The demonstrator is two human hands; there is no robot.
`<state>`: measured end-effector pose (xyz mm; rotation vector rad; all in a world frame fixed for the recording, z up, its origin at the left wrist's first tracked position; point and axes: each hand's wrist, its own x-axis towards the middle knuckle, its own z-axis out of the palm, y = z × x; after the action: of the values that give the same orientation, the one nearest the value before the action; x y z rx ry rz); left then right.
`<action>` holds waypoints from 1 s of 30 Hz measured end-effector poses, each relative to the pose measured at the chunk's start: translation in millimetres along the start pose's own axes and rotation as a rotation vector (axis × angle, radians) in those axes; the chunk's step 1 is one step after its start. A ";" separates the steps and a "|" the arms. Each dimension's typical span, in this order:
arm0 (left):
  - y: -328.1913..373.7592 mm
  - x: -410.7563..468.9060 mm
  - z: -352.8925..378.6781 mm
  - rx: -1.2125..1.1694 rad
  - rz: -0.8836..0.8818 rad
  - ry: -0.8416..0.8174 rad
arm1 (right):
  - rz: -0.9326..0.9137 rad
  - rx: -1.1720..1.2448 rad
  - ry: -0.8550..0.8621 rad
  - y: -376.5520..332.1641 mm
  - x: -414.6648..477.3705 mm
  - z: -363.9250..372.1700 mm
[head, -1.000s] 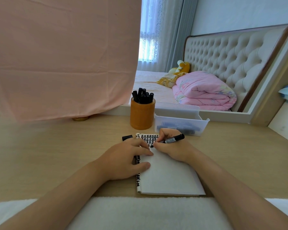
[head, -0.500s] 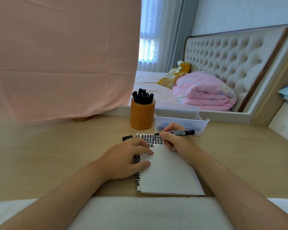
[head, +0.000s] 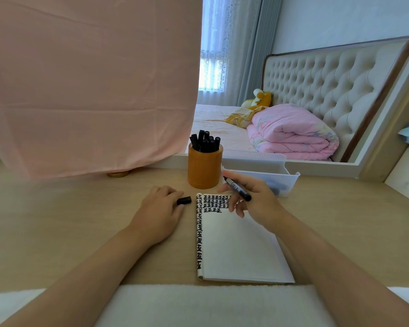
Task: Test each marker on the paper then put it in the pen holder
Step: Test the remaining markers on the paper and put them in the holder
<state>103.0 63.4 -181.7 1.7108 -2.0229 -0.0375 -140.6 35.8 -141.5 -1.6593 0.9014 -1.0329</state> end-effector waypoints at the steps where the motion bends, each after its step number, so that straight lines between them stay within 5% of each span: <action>1: 0.2 0.5 0.0 -0.007 -0.001 -0.007 | 0.022 0.044 -0.026 -2.0 -0.6 0.5; 7: 1.8 0.8 -2.8 -0.019 0.004 0.002 | 0.053 0.137 -0.086 -8.7 -1.0 -0.6; 17: 9.6 -3.2 -7.7 -0.172 0.058 0.055 | -0.222 -0.907 0.148 3.8 -4.4 9.7; 30: 12.4 -4.0 -5.3 -0.233 0.151 0.014 | -0.347 -0.909 0.059 8.4 -5.5 16.6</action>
<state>94.0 71.3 -174.4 1.4095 -2.0430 -0.2020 -128.2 43.9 -153.9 -2.6198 1.2568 -0.9503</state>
